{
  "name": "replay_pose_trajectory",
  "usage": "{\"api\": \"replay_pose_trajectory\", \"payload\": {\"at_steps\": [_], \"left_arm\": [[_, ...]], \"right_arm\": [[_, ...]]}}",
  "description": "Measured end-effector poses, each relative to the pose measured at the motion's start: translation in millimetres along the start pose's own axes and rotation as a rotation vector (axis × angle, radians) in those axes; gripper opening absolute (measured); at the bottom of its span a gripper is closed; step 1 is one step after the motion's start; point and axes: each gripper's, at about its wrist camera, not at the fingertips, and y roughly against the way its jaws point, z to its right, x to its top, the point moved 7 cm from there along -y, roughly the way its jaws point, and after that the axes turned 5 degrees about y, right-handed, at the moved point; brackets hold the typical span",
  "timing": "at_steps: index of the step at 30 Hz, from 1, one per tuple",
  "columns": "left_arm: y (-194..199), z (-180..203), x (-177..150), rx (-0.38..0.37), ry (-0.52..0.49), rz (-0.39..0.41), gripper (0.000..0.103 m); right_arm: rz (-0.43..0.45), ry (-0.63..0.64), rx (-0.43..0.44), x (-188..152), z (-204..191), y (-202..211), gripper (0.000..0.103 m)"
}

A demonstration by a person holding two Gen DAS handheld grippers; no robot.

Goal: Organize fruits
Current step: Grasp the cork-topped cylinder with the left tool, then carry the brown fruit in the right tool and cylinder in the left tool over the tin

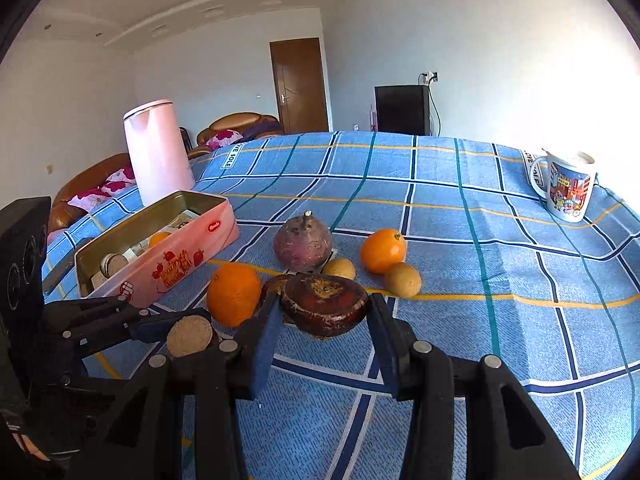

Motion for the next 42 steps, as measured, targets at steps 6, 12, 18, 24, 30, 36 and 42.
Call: {"api": "replay_pose_trajectory", "payload": {"at_steps": [6, 12, 18, 24, 30, 36, 42], "left_arm": [[9, -3, 5, -0.005, 0.021, 0.067, 0.036], [15, -7, 7, -0.012, 0.034, 0.110, 0.036], [19, -7, 9, -0.006, 0.032, 0.140, 0.036], [26, -2, 12, 0.018, -0.005, 0.175, 0.036], [36, 0, 17, 0.040, -0.032, 0.227, 0.036], [40, -2, 21, 0.047, -0.032, 0.251, 0.036], [47, -2, 24, 0.058, -0.033, 0.284, 0.036]], "right_arm": [[0.042, 0.022, -0.012, 2, -3, 7, 0.046], [0.079, 0.039, -0.016, 4, -6, 12, 0.045], [0.108, 0.050, -0.021, 5, -7, 17, 0.045], [0.137, 0.057, -0.027, 6, -9, 21, 0.046], [0.173, 0.066, -0.034, 6, -10, 27, 0.046], [0.200, 0.076, -0.040, 7, -11, 31, 0.046], [0.218, 0.084, -0.042, 7, -13, 34, 0.046]]}}
